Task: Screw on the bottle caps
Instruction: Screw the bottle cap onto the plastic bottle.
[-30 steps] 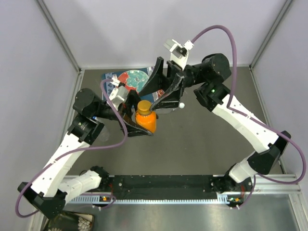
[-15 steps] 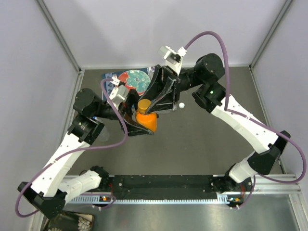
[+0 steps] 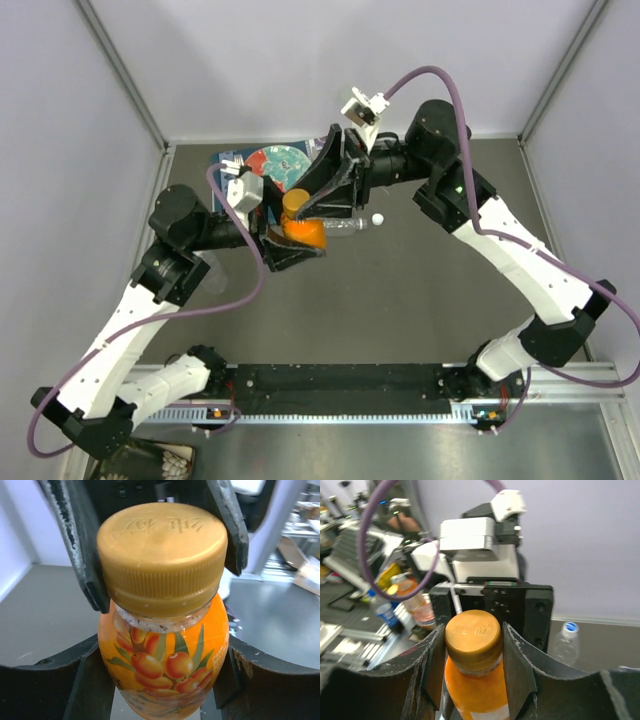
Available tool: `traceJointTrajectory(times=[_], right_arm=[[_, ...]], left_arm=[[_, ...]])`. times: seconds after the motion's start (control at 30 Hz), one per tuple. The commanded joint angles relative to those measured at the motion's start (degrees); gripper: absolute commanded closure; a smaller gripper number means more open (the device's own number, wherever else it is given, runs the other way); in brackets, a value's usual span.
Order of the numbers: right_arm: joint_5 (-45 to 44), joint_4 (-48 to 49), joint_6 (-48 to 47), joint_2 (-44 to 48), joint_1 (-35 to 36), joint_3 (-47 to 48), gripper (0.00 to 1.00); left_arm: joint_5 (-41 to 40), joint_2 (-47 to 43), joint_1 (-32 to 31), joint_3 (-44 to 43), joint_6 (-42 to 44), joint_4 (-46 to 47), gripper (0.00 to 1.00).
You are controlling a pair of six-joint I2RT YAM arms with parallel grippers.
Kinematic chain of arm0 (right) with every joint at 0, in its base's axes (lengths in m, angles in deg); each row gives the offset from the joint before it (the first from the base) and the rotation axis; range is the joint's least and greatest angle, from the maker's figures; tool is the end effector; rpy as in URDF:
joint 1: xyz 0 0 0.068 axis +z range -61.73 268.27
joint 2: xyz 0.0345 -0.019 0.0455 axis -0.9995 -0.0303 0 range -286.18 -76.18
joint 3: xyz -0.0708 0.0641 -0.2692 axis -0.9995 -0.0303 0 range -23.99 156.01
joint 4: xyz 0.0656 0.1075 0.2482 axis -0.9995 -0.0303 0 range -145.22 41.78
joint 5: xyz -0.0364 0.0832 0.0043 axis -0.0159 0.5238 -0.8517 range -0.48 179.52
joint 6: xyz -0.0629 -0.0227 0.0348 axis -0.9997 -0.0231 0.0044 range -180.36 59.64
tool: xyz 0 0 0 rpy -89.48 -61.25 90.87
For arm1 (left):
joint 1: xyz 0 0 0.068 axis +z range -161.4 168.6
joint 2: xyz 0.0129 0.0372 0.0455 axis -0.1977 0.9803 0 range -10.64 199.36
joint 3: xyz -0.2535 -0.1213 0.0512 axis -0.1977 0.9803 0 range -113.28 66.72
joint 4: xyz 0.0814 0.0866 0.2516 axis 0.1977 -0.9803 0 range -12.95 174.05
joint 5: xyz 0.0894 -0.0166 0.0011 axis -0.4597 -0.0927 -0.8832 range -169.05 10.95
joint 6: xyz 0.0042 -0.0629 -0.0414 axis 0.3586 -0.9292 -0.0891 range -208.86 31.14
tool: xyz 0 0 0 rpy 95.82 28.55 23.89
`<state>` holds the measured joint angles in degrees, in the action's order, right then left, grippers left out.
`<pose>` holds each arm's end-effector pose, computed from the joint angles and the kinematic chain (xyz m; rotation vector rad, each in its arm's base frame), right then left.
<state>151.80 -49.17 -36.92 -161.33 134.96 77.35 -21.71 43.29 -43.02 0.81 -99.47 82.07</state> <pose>0.1869 0.2805 0.5479 -1.2975 1.0897 1.6569 0.1491 -0.1548 0.4697 1.1147 1.1709 -1.2724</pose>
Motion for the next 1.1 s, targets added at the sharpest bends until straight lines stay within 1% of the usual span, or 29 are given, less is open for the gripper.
traceJointTrajectory(times=[0.0, 0.03, 0.2, 0.23, 0.3, 0.33, 0.4, 0.43, 0.5, 0.53, 0.6, 0.63, 0.67, 0.73, 0.77, 0.8, 0.83, 0.9, 0.93, 0.97, 1.03, 1.07], right_arm=[[-15.4, -17.5, -6.7, -0.9, 0.9, 1.6, 0.81], [-18.7, -18.3, -6.1, -1.0, 0.9, 1.4, 0.82], [-25.7, -18.5, -4.2, -1.3, 1.6, 0.0, 0.85], [-28.3, -18.6, -3.9, -1.7, 1.9, 0.2, 0.85], [-32.8, -20.0, -3.5, -2.1, 3.2, 0.8, 0.87], [-38.1, -20.7, -3.1, -2.7, 3.7, 1.1, 0.87], [-44.2, -22.2, -3.1, -3.4, 5.6, 2.2, 0.88], [-49.7, -22.3, -2.9, -4.1, 6.1, 2.4, 0.88], [-53.9, -22.9, -2.6, -4.9, 7.4, 3.8, 0.89], [-58.5, -23.6, -2.4, -5.6, 8.8, 4.7, 0.89], [-62.1, -25.4, -2.5, -7.9, 10.2, 8.2, 0.88], [-66.1, -26.0, -3.0, -8.7, 11.4, 9.6, 0.88], [-67.3, -26.6, -3.1, -10.1, 11.7, 11.9, 0.84], [-67.6, -26.9, -3.3, -10.8, 11.9, 13.6, 0.72], [-67.8, -26.8, -3.7, -10.9, 11.9, 14.8, 0.63], [-67.6, -26.9, -4.2, -10.7, 11.9, 15.2, 0.6], [-67.3, -26.9, -5.0, -10.2, 11.8, 15.6, 0.51], [-66.4, -26.8, -4.9, -8.3, 10.8, 16.3, 0.39], [-64.2, -26.9, -3.4, -7.5, 9.9, 16.4, 0.34], [-63.4, -26.8, -2.4, -6.7, 8.2, 16.3, 0.23], [-60.7, -26.7, 0.1, -3.9, 6.0, 16.0, 0.17], [-59.4, -26.6, 0.6, -2.8, 5.0, 15.5, 0.12]], left_arm=[[-23.2, 0.0, 0.8, -3.5, 6.7, -3.2, 1.0], [-26.4, -0.2, 0.8, -3.6, 6.9, -3.3, 1.0], [-31.1, -1.1, 1.0, -3.8, 6.8, -3.9, 1.0], [-31.7, -1.3, 1.1, -3.9, 6.7, -4.0, 1.0], [-35.6, -1.5, 1.1, -4.0, 6.6, -4.5, 1.0], [-37.5, -1.5, 1.2, -4.5, 6.5, -5.0, 1.0], [-44.1, -1.4, 1.3, -5.2, 5.9, -6.5, 1.0], [-46.0, -1.5, 1.3, -5.5, 5.9, -6.8, 1.0], [-51.2, -1.7, 1.5, -5.6, 6.2, -7.7, 1.0], [-52.9, -1.9, 1.5, -5.6, 6.0, -8.2, 1.0], [-56.1, -2.0, 1.8, -5.5, 5.9, -8.7, 1.0], [-56.4, -2.2, 1.9, -5.3, 5.9, -9.1, 1.0], [-56.4, -2.3, 2.1, -5.1, 5.9, -9.1, 1.0], [-55.2, -2.7, 2.2, -4.3, 5.9, -9.1, 1.0], [-54.6, -2.8, 2.3, -4.1, 5.9, -9.0, 1.0], [-54.0, -3.0, 2.3, -3.8, 6.0, -8.9, 1.0], [-52.7, -3.2, 2.3, -3.2, 6.1, -8.6, 1.0], [-51.5, -3.5, 2.3, -2.6, 6.4, -8.3, 1.0], [-51.2, -3.7, 2.3, -1.9, 6.6, -8.1, 1.0], [-51.2, -3.9, 2.3, -1.7, 6.7, -7.9, 1.0], [-51.6, -3.7, 2.3, -1.2, 6.8, -7.7, 1.0], [-51.0, -3.7, 2.3, -1.1, 6.9, -7.5, 1.0]])
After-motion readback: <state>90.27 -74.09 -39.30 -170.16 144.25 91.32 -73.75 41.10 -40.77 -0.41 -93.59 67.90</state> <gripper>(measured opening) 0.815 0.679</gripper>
